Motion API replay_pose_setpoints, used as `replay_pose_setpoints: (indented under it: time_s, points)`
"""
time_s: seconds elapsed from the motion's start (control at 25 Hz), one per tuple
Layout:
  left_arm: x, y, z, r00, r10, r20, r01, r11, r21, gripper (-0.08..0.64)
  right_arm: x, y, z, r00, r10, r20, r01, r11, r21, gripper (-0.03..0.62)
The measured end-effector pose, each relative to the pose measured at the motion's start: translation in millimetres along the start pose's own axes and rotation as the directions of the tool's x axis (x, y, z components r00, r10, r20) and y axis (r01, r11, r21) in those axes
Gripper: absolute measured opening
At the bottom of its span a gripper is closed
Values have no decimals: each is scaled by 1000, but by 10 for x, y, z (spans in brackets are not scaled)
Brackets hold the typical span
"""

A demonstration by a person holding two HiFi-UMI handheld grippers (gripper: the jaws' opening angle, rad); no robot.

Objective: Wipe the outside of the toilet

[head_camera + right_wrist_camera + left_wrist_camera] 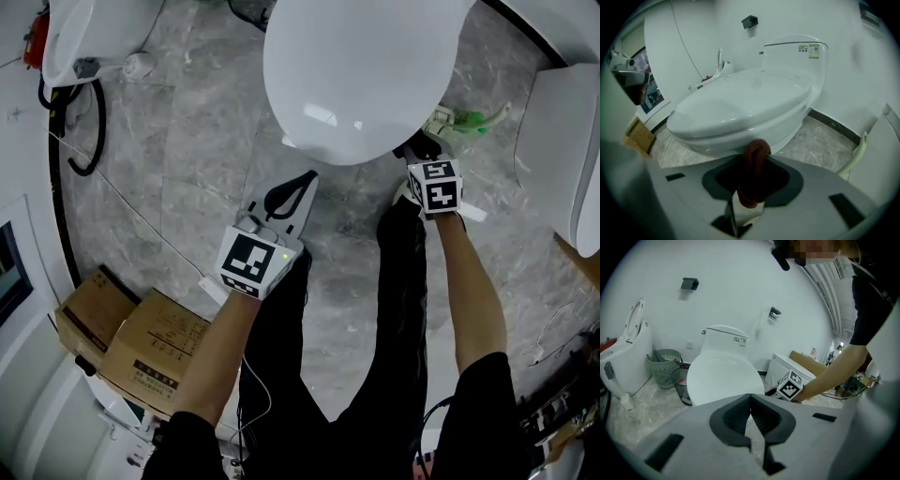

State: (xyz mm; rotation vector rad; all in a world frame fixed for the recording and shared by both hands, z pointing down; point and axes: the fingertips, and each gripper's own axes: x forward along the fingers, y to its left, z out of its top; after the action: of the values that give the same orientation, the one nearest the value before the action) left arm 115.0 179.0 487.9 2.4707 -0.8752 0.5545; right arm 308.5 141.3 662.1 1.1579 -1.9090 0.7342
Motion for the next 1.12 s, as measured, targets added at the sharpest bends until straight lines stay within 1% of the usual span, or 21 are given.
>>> replay_pose_setpoints:
  time_s: [0.16,0.28,0.48,0.68,0.76,0.92,1.12]
  points:
    - [-238,134,-160,1000,9,-5,-9,1000,-2,0,-41,368,-83,1000,15,10,-16,999,37,109]
    - [-389,250,-257,1000,24,-6,-24,1000,-17,0,-56,608,-139,1000,13,15,-15,996,85,110]
    - [-606,462,-361,999,50,-1,-50,998,-36,0,-54,958,-159,999,4,40,-12,983,184,110]
    - [-771,611,-447,999,53,0,-53,998,-44,-1,-42,1287,-147,998,11,62,-26,969,245,109]
    - [-844,668,-487,998,56,-1,-56,997,-50,0,-20,1427,-135,998,14,66,-31,966,258,110]
    - [-972,789,-567,998,64,-3,-64,996,-61,0,84,1773,-76,998,24,60,-39,966,255,110]
    - [-1140,962,-614,997,80,-6,-80,995,-65,0,258,2167,137,996,41,76,-59,964,259,112]
